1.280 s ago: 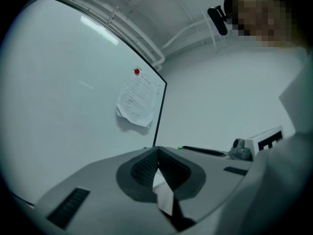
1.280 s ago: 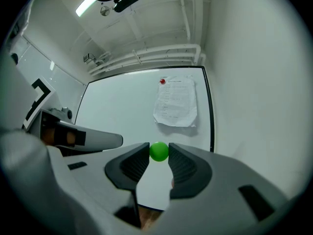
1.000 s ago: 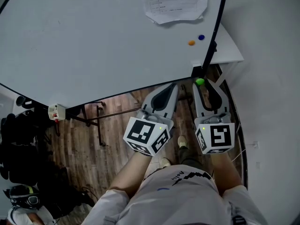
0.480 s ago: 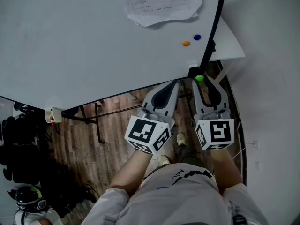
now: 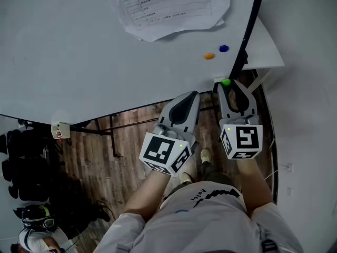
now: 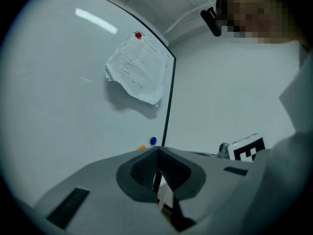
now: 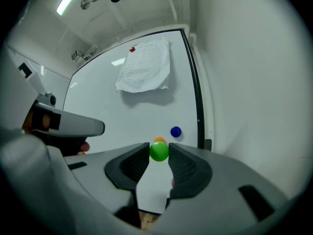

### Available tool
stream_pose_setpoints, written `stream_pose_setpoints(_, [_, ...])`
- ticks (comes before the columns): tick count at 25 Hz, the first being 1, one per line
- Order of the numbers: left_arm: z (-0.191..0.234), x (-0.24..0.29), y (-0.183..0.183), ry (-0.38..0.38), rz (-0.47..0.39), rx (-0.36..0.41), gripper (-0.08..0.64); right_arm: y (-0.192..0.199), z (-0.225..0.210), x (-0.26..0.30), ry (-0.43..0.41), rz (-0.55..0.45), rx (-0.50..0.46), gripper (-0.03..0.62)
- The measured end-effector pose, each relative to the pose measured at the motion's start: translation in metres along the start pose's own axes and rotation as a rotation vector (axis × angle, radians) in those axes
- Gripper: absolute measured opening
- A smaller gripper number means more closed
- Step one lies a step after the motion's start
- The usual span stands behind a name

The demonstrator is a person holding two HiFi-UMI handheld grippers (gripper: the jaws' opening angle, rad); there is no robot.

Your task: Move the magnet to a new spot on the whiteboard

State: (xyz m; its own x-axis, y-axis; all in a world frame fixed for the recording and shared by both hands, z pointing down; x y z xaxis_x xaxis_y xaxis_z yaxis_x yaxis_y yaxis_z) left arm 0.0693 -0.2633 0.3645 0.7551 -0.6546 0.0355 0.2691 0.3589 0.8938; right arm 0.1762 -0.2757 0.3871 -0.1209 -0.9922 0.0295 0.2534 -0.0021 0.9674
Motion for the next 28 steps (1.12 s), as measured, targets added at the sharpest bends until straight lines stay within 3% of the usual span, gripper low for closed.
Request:
stream_pose_setpoints(12, [0.027, 0.031, 0.005, -0.065, 0.028, 0.007, 0.009, 0.037, -0.026, 0.063, -0.003, 0.038, 0.03, 0.13])
stream_pose_setpoints(28, [0.034, 0.053, 0.006, -0.079, 0.047, 0.004, 0.009, 0.052, -0.038, 0.094, 0.002, 0.035, 0.036, 0.13])
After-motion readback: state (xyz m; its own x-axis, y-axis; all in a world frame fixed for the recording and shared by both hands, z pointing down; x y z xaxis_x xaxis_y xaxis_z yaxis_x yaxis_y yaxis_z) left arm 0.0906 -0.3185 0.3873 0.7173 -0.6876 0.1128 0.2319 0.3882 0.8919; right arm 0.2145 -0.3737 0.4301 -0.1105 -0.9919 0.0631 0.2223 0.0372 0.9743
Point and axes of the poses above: the fingertips, and each gripper's own axes: x forward along the fingers, z to its left, y out of its underside, the point moved 1 cm from there along -x, backward along the fingers, and after that the axes turned 15 degrees about -x, right-handed, at the moved point
